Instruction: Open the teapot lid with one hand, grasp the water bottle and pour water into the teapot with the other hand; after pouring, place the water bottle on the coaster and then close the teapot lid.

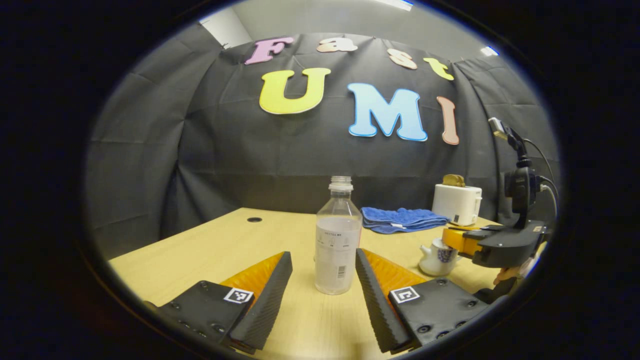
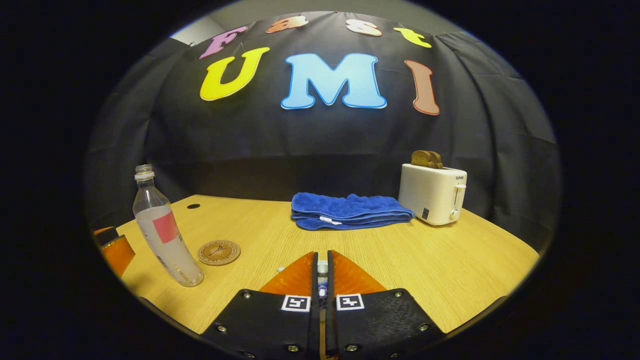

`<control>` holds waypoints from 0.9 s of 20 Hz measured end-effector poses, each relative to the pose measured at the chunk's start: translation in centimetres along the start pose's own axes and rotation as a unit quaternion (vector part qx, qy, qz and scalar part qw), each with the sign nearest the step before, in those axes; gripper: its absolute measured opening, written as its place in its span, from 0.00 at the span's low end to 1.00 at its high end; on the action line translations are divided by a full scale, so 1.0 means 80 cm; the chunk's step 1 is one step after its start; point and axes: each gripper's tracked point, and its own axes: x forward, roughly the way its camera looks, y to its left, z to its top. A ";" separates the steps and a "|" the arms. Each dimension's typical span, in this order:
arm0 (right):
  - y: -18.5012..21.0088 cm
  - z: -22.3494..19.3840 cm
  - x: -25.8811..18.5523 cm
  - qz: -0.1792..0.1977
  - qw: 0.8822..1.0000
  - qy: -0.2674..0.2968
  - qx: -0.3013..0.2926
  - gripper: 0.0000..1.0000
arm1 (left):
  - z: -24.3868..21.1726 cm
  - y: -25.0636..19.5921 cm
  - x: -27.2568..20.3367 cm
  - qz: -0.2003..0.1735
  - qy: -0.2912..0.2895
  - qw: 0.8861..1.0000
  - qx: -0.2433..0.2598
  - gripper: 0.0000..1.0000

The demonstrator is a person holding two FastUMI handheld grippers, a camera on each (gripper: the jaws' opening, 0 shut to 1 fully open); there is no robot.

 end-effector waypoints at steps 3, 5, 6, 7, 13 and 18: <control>-0.002 0.016 -0.007 0.001 1.000 -0.017 0.005 0.05 | -0.003 -0.001 0.003 0.000 0.005 1.000 0.003 0.87; -0.005 0.029 -0.011 0.000 0.999 -0.031 0.008 0.05 | -0.007 -0.003 0.007 -0.002 0.010 1.000 0.005 0.87; -0.006 0.034 -0.012 0.001 0.999 -0.038 0.010 0.05 | -0.009 -0.005 0.011 -0.003 0.014 1.000 0.007 0.87; -0.008 0.040 -0.014 0.002 0.999 -0.045 0.012 0.05 | -0.012 -0.006 0.015 -0.005 0.017 1.000 0.009 0.87; -0.019 0.050 -0.016 0.002 0.998 -0.062 0.006 0.05 | -0.019 -0.016 0.039 -0.009 0.024 1.000 0.018 0.94; -0.023 0.052 -0.019 0.008 0.998 -0.069 0.010 0.05 | -0.021 -0.017 0.059 0.000 0.021 0.999 0.035 0.98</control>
